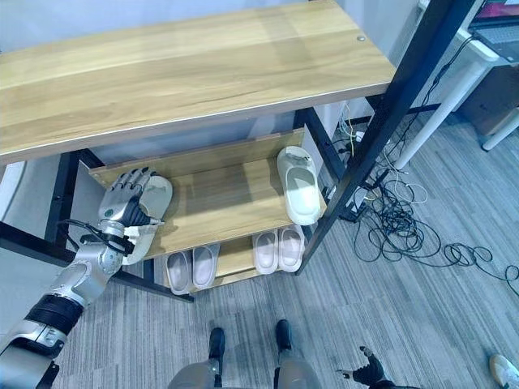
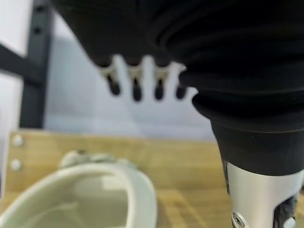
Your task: Arrange the slippers neatly on the shoe rack.
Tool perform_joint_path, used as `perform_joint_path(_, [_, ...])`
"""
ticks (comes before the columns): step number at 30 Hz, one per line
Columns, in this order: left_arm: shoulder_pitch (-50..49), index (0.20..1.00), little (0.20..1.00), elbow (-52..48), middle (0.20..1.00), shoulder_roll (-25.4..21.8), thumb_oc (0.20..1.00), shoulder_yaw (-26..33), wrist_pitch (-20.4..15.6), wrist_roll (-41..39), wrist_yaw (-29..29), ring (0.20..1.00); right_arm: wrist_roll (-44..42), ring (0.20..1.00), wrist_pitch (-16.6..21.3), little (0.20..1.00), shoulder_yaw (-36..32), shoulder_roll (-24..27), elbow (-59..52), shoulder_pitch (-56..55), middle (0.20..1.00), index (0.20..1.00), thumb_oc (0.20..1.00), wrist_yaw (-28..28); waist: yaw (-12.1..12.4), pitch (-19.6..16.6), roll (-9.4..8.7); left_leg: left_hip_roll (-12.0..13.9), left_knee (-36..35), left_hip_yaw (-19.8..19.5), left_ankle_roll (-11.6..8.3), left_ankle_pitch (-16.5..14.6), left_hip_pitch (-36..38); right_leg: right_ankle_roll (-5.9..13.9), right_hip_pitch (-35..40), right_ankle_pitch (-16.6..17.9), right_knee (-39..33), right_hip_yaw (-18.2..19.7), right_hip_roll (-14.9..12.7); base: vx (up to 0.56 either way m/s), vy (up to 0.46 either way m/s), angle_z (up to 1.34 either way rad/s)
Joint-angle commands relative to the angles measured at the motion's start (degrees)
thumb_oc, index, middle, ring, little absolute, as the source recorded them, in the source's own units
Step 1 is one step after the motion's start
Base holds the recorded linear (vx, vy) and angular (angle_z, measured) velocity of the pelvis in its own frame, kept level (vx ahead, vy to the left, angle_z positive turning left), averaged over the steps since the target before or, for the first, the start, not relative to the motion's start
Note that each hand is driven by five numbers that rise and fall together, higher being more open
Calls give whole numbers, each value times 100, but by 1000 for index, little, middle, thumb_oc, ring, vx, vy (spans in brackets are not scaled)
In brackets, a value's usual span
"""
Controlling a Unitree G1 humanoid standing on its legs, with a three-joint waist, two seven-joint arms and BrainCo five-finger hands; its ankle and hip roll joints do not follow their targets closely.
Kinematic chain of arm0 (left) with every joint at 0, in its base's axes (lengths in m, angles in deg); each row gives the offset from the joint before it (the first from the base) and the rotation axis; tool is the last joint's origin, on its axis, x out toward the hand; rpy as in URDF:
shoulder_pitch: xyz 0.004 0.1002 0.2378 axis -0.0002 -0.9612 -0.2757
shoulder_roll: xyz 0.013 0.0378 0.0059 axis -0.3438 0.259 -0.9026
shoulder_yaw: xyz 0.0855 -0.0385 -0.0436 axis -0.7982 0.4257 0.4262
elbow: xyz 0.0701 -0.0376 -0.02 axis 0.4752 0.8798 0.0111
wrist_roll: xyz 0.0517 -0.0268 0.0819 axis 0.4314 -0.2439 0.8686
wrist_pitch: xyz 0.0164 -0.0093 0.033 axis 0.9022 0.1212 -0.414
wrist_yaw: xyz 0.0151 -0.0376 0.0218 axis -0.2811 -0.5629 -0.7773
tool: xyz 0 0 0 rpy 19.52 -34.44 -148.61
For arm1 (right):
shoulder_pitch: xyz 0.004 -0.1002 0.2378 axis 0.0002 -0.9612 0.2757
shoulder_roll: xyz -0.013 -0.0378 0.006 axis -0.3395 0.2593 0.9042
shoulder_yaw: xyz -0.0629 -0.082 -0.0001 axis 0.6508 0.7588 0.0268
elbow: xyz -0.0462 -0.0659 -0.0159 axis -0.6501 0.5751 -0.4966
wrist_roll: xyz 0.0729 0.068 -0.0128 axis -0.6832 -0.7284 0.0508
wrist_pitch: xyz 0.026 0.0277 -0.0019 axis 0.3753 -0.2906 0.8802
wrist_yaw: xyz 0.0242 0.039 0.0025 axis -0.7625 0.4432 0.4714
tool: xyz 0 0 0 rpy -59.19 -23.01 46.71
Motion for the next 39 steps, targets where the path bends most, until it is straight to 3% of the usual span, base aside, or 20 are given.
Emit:
perform_joint_path(1, [813, 1000, 1000, 381, 1000, -316, 1000, 284, 306, -312, -556, 1000, 95, 1000, 4, 1000, 327, 113, -347, 205, 1000, 1000, 1000, -67, -32, 152, -12, -156, 72, -196, 183, -71, -324, 366, 125, -816, 453, -1, -215, 0, 0, 0])
perform_joint_path(6, [705, 1000, 1000, 349, 1000, -479, 1000, 512, 418, -313, -678, 1000, 58, 1000, 49, 1000, 346, 23, 110, 298, 1000, 1000, 1000, -130, 22, 243, -51, -170, 81, -186, 196, -61, -378, 369, 78, -806, 455, 20, -213, 0, 0, 0])
perform_joint_path(8, [46, 1000, 1000, -145, 1000, -468, 1000, 995, 212, -546, -649, 1000, -73, 1000, 33, 1000, 227, -75, 201, 268, 1000, 1000, 1000, -109, 99, 198, -66, -179, 73, -209, 198, -93, -330, 369, 147, -811, 411, -38, -224, 53, 16, -9])
perform_joint_path(15, [-274, 1000, 1000, -223, 1000, -487, 1000, 1172, 200, -565, -617, 1000, -16, 1000, 38, 1000, 283, -115, 201, 209, 1000, 1000, 1000, -52, 143, 179, -82, -183, 72, -220, 197, -106, -312, 373, 189, -806, 379, -63, -227, 16, 3, 2])
perform_joint_path(28, [-267, 1000, 1000, 6, 1000, -302, 1000, 1025, 152, -768, -506, 1000, 14, 1000, 24, 1000, 321, -88, 274, 215, 1000, 1000, 1000, -60, 125, 187, -149, -169, 73, -194, 211, -120, -321, 382, 192, -779, 335, -49, -207, 3, 0, 0])
perform_joint_path(39, [-5, 1000, 1000, 560, 1000, -186, 1000, 563, 60, -903, -486, 1000, 89, 1000, 46, 1000, 420, 19, 288, 330, 1000, 1000, 1000, -98, 38, 174, -185, -170, 74, -147, 223, -121, -387, 404, 96, -759, 356, -19, -219, 11, 4, 0])
